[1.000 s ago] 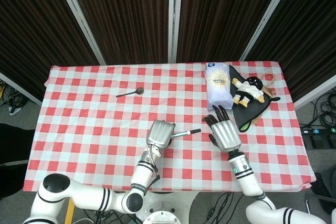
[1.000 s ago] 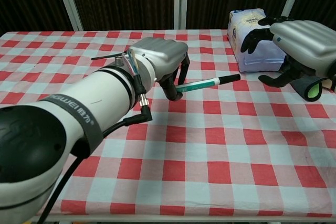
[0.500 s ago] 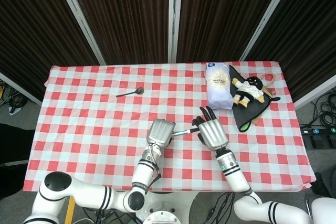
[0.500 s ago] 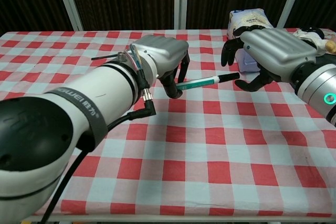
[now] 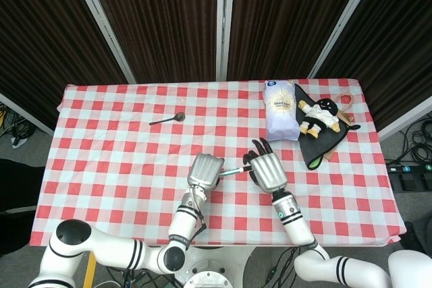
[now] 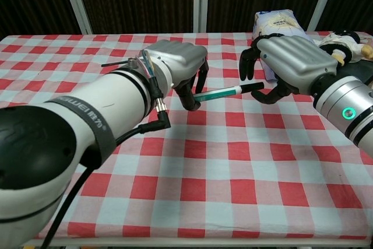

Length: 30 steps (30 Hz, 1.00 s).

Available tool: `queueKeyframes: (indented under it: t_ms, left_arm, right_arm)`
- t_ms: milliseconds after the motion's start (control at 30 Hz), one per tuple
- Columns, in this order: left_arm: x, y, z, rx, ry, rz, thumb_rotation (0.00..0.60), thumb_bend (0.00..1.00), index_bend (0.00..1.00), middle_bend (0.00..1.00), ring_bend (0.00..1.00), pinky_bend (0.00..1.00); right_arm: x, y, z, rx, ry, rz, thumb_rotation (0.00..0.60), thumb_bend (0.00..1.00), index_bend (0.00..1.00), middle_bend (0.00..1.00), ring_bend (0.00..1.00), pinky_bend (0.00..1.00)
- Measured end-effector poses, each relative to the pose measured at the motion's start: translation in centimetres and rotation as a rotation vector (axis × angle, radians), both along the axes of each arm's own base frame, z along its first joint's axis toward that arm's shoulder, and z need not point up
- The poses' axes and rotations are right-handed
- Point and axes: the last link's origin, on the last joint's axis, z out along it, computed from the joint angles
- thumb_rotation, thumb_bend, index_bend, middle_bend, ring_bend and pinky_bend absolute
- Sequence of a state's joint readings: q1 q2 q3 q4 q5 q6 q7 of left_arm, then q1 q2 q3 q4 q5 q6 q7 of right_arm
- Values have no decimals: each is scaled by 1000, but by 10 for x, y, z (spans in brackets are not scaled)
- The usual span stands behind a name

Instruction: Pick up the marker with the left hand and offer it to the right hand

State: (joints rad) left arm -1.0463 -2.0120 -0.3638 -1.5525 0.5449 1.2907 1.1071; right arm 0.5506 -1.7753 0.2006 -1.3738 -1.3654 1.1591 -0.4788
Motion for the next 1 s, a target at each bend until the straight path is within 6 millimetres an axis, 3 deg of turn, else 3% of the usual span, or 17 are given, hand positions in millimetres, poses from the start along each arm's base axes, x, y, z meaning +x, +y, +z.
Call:
queueKeyframes:
  t_ms: [467, 1000]
  left_arm:
    - [4, -1, 1, 2, -13, -4, 600, 409, 591, 594, 527, 594]
    - [-5, 0, 10, 11, -20, -5, 600, 409, 591, 594, 527, 594]
  right_arm:
    - [-1, 0, -4, -9, -8, -6, 600, 240, 572, 527, 192, 130]
    - [-5, 0, -1, -43, -36, 1, 600, 293, 740, 685, 310, 158]
